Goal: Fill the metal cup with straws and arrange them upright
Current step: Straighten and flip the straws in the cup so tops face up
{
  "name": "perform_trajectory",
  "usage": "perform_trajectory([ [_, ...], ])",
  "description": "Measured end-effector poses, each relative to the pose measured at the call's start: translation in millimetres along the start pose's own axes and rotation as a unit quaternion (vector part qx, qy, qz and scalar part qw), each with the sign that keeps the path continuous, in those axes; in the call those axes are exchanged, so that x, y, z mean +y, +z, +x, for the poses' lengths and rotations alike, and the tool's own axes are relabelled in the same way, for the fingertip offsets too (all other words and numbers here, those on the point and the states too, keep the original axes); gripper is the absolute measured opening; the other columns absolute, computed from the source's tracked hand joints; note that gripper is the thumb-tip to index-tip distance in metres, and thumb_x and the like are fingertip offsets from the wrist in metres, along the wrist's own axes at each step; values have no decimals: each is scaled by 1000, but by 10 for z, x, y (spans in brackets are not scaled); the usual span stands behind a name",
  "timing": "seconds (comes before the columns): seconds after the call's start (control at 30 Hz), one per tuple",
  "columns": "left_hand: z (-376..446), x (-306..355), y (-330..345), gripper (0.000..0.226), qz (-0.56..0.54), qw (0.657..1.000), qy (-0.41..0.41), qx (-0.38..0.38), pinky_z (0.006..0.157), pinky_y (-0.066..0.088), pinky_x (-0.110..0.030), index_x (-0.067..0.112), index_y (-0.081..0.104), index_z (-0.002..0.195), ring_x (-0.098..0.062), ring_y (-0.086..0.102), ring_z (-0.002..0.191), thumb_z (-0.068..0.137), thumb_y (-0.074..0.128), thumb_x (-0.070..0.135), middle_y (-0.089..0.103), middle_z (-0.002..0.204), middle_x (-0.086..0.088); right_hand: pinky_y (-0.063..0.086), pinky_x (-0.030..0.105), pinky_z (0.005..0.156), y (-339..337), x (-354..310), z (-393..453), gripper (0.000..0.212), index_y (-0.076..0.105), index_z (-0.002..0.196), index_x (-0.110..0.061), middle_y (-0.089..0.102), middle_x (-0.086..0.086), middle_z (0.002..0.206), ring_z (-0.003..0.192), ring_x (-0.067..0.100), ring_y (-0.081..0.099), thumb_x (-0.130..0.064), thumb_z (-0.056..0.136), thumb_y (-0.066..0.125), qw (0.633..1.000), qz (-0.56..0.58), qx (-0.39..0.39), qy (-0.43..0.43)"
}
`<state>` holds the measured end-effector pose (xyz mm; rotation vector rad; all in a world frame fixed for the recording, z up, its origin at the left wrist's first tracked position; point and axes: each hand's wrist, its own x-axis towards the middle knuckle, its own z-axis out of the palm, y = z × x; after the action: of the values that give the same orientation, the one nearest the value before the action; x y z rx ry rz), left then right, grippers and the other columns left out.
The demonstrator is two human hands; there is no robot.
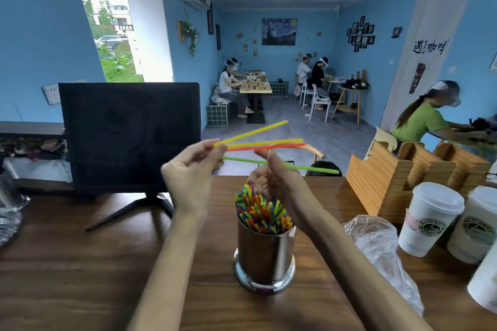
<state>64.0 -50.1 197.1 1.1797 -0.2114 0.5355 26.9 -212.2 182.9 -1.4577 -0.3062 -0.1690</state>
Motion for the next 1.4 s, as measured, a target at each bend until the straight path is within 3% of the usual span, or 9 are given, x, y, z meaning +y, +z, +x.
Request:
perform_trajectory([
  [0.1,-196,-104,11,14,-15,998,-56,-5,60,58,-19,13,76,85,-8,66,59,80,79,0,74,66,2,36,21,47,-26,-104,131,62,61,113,-15,56,3,71,53,13,49,-65,76,69,985,141,72,72],
  [0.2,-343,-194,0,13,-45,994,-102,-12,59,57,-18,10,75,84,-9,68,61,79,77,-1,75,69,0,35,19,41,-86,-85,254,40,62,100,-5,49,1,69,46,10,46,-43,91,67,973,156,153,73],
  [0.33,-466,-322,-41,13,-29,989,-135,-43,62,59,-21,8,74,83,-17,68,67,72,81,11,75,73,-5,46,21,45,-129,0,328,39,59,102,0,53,1,64,44,11,51,-38,97,63,977,113,172,55],
  [0.53,-406,-458,-201,15,160,972,-60,-160,79,60,-45,16,72,78,-21,73,79,78,87,12,76,81,-4,51,28,56,-207,-101,252,45,63,106,11,56,2,63,55,16,56,-33,104,52,991,-58,116,12],
  [0.7,-342,-300,-154,19,280,921,-30,-269,79,54,-25,27,70,86,-3,67,85,78,87,24,73,88,14,48,22,59,-280,-268,194,33,77,90,-8,66,-2,65,61,10,60,-37,97,63,961,-253,95,-59],
  [0.83,-270,-164,-51,30,254,926,-32,-275,89,58,-30,33,71,110,-2,67,98,83,82,36,72,104,15,48,16,59,-346,-407,151,30,78,86,-11,70,-6,68,61,0,64,-37,95,66,928,-356,83,-63],
  [1.0,-178,36,232,33,167,962,3,-218,82,54,-18,29,70,123,2,66,99,92,72,37,73,108,11,58,42,73,-292,-367,105,35,77,82,-14,74,1,75,69,13,70,-44,94,65,881,-468,46,-57],
  [1.1,-115,118,403,31,116,968,-15,-222,68,55,-18,23,72,124,2,66,91,94,70,32,75,106,9,54,44,76,-260,-299,100,36,75,81,-15,71,2,84,78,13,67,-46,95,63,854,-513,30,-79],
  [1.4,55,54,434,16,139,957,-37,-254,61,49,-14,20,74,103,4,62,68,88,77,16,73,89,10,58,47,75,-222,-58,110,40,62,90,-12,74,5,80,66,14,73,-45,104,45,894,-444,-21,-60],
])
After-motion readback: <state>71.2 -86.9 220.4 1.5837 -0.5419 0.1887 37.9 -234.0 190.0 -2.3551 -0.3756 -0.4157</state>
